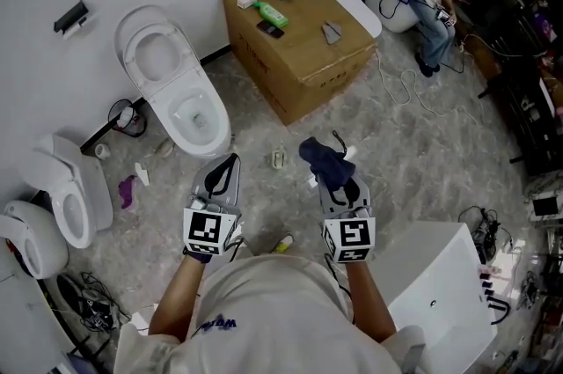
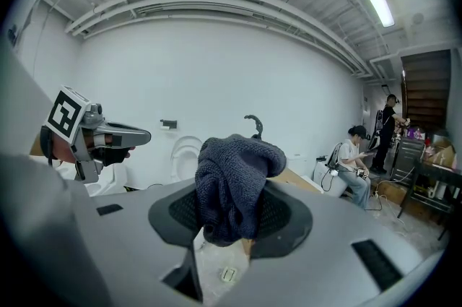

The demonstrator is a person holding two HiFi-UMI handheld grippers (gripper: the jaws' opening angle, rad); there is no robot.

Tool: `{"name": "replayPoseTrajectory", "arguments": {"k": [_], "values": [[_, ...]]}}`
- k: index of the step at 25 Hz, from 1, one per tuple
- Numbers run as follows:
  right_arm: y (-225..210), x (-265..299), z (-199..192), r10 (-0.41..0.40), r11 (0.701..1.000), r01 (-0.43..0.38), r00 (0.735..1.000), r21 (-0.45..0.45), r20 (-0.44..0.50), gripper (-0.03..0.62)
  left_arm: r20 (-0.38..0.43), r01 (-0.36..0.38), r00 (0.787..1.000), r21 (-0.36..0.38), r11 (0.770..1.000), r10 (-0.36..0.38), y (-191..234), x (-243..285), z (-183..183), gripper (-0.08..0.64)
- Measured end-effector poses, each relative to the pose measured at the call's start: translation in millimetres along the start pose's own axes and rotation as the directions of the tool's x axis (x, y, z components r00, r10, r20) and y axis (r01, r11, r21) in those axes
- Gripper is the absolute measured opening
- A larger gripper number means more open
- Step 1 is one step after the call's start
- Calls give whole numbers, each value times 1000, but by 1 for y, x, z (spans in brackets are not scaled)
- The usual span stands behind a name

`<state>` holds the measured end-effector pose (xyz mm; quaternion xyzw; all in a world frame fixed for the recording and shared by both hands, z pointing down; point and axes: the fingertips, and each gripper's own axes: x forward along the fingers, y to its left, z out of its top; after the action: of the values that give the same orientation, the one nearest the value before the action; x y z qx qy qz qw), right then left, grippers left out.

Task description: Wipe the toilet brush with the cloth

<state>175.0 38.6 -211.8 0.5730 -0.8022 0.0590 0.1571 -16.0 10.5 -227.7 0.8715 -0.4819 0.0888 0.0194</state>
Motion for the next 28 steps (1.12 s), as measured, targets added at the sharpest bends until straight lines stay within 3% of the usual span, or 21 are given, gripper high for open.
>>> {"name": "replayPoseTrajectory", "arguments": {"k": [28], "values": [[25, -14, -9, 19, 1000, -19, 1000, -5, -7, 153, -15, -4, 1000, -11, 1000, 4, -8, -27, -13, 2]]}}
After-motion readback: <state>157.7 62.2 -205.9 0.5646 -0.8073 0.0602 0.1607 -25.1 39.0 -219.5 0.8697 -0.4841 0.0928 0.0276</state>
